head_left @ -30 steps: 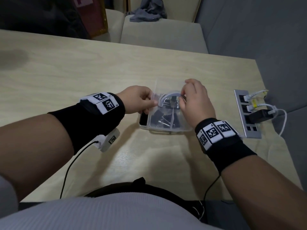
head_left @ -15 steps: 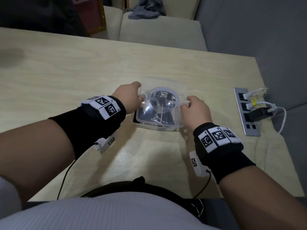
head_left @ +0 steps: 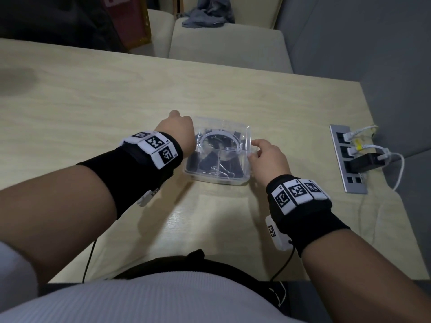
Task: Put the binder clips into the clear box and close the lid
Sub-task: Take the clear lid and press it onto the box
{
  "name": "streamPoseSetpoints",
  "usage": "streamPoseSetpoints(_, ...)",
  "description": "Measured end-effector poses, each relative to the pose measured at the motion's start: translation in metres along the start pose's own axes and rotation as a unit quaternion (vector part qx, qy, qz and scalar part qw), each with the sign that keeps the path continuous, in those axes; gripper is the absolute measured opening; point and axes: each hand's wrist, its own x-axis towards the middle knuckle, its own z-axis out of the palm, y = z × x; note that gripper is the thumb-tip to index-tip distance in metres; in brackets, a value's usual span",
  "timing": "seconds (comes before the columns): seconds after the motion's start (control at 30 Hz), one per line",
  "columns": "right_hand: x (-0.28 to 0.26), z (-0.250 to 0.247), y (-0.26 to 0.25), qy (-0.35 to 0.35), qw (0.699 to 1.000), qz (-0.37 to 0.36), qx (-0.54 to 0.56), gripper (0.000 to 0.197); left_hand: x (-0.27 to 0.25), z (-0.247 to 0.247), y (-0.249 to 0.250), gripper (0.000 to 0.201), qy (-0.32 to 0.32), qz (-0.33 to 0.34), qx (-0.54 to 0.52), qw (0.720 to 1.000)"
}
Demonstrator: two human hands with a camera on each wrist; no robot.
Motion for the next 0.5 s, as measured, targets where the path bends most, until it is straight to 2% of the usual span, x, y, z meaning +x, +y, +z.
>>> streamPoseSetpoints(0.07,0.000,0.000,0.000,-0.006,1.000,0.004,0.008,0.035,0.000,-0.004,-0.002,0.034,-0.013,0.001,-0.022,1.000)
streamPoseSetpoints(0.2,-0.001,-0.002,0.000,-0.010,1.000,0.018,0.018,0.035,-0.001,-0.008,-0.004,0.031,-0.039,0.015,-0.060,0.997)
streamPoseSetpoints(0.33,0.002,-0.006,0.001,-0.024,0.999,0.030,0.018,0.036,-0.001,-0.012,0.000,0.030,-0.054,-0.004,-0.071,0.996)
streamPoseSetpoints(0.4,0.002,-0.008,-0.001,-0.040,0.999,0.032,0.007,0.038,0.000,-0.016,0.000,0.047,-0.070,-0.013,-0.083,0.994)
streamPoseSetpoints(0.5,0.000,-0.007,-0.001,-0.083,0.996,0.013,-0.006,0.045,0.002,-0.018,0.000,0.091,-0.084,0.026,-0.060,0.994)
